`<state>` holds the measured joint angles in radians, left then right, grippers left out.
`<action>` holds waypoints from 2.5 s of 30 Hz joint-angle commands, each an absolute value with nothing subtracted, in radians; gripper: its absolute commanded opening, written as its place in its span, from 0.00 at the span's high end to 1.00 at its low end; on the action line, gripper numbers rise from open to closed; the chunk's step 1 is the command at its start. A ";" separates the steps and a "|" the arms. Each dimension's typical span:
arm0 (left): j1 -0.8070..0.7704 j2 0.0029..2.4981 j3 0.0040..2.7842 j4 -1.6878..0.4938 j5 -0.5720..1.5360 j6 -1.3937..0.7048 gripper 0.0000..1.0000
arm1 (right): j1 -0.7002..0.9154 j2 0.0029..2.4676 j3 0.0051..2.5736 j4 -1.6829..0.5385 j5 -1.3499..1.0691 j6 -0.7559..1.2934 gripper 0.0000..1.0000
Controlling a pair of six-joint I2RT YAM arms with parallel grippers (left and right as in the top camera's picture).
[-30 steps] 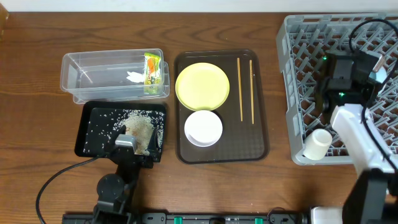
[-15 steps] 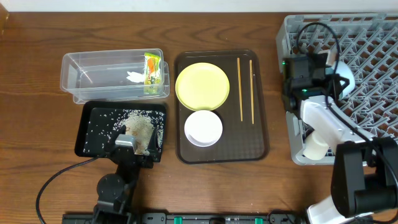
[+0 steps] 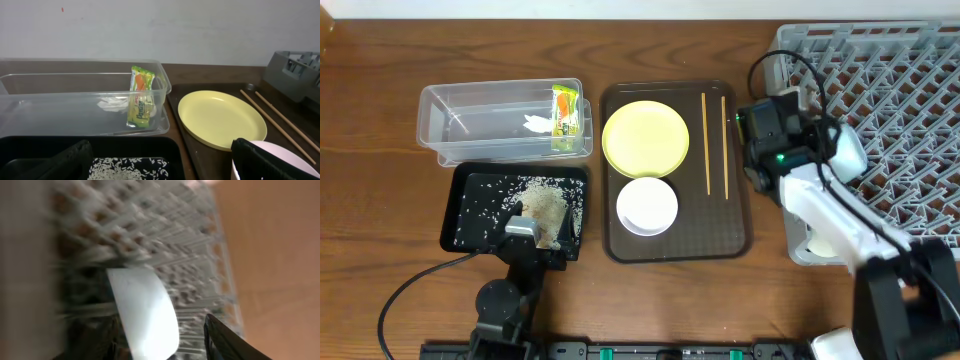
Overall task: Sort waste into correct bins and load items into the dishwasher rack
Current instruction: 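Reach the right gripper to the white bowl and grasp its rim, then carry the white bowl into the dish rack and release it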
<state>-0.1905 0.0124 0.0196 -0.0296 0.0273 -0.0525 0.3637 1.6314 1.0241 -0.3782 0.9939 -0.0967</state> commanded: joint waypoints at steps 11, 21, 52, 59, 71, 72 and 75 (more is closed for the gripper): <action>-0.184 0.011 0.004 -0.070 0.015 -0.057 0.09 | 0.620 1.489 1.004 -0.600 -0.178 0.558 0.61; -0.184 0.011 0.004 -0.070 0.015 -0.057 0.09 | 0.720 1.696 1.000 -0.563 0.037 0.762 0.54; -0.184 0.011 0.004 -0.070 0.015 -0.057 0.09 | 0.048 1.202 1.000 -0.506 1.044 0.278 0.99; -0.184 0.011 0.004 -0.070 0.015 -0.057 0.09 | -0.128 1.327 1.000 -0.350 1.051 -0.010 0.98; -0.184 0.011 0.004 -0.070 0.015 -0.057 0.09 | -0.176 1.606 1.000 -0.159 1.146 -0.268 0.98; -0.184 0.011 0.004 -0.070 0.015 -0.057 0.09 | -0.170 1.624 1.000 -0.144 1.157 -0.286 0.98; -0.184 0.011 0.004 -0.070 0.015 -0.057 0.09 | -0.151 1.673 1.000 -0.076 1.177 -0.389 0.99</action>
<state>-0.1905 0.0124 0.0200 -0.0299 0.0273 -0.0521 -0.1684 1.6363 0.9981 -0.0963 1.1183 -0.2562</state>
